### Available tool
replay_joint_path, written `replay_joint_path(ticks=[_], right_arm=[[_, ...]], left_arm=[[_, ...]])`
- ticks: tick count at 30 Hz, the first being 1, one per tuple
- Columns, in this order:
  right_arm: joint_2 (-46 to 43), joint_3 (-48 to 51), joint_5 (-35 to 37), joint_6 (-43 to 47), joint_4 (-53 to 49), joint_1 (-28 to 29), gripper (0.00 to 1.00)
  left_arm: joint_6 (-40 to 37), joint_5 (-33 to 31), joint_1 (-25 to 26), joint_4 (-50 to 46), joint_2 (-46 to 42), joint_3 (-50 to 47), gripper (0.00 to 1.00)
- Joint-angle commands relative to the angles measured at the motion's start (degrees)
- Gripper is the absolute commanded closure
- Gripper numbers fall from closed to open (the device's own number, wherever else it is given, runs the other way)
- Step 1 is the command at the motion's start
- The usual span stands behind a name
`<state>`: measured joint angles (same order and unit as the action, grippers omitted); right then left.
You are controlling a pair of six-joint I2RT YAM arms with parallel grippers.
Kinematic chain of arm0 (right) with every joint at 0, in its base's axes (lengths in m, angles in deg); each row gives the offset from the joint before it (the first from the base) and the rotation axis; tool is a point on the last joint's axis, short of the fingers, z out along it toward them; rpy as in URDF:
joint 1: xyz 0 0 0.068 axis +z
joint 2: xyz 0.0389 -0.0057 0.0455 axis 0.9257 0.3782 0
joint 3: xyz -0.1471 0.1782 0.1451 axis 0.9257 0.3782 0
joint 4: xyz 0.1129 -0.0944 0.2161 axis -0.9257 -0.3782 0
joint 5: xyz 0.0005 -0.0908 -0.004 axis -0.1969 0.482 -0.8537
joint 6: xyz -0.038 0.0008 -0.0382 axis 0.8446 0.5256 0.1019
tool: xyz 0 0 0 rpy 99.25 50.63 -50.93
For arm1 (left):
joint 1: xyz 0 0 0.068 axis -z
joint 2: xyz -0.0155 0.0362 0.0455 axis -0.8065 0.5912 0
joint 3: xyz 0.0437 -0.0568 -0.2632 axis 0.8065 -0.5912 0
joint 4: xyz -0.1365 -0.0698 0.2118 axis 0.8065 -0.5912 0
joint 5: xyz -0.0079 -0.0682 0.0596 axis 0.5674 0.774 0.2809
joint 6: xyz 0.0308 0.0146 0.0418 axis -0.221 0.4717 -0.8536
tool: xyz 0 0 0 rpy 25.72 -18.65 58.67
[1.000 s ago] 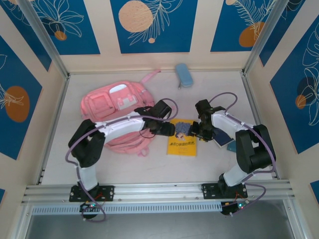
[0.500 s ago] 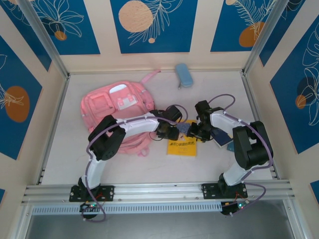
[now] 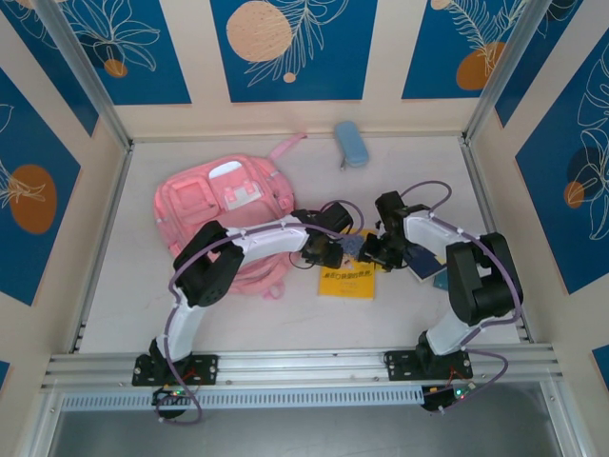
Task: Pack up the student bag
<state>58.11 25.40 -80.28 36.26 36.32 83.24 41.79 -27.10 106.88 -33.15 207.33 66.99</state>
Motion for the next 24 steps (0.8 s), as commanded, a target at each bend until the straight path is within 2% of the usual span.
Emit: replay_joint_path(ticks=[1, 7, 12, 13, 19, 24], right_arm=[[-4.2, -1.0, -5.8, -1.4, -2.1, 0.6, 0.68], [-5.7, -1.1, -6.0, -2.3, -3.4, 0.5, 0.8], [-5.6, -0.8, -6.2, -2.5, -2.7, 0.5, 1.0], [-5.9, -0.8, -6.0, -2.3, -2.6, 0.4, 1.0], [-11.8, -0.3, -3.7, -0.4, -1.2, 0.3, 1.0], [-19.0, -0.4, -9.1, 1.4, 1.6, -0.7, 1.0]], left_arm=[[0.1, -1.3, 0.8, -1.9, 4.8, -0.7, 0.6], [-0.7, -1.8, 0.7, -2.0, 4.3, -0.8, 0.63], [-2.5, -0.2, 0.7, -1.1, 1.3, -0.8, 0.62], [-3.6, -0.1, 0.7, -1.1, 0.5, -0.7, 0.61], [-6.9, 2.0, -2.3, -0.5, -8.6, -3.2, 0.48], [-5.6, 10.0, -7.7, 4.1, -19.2, -9.4, 0.25]])
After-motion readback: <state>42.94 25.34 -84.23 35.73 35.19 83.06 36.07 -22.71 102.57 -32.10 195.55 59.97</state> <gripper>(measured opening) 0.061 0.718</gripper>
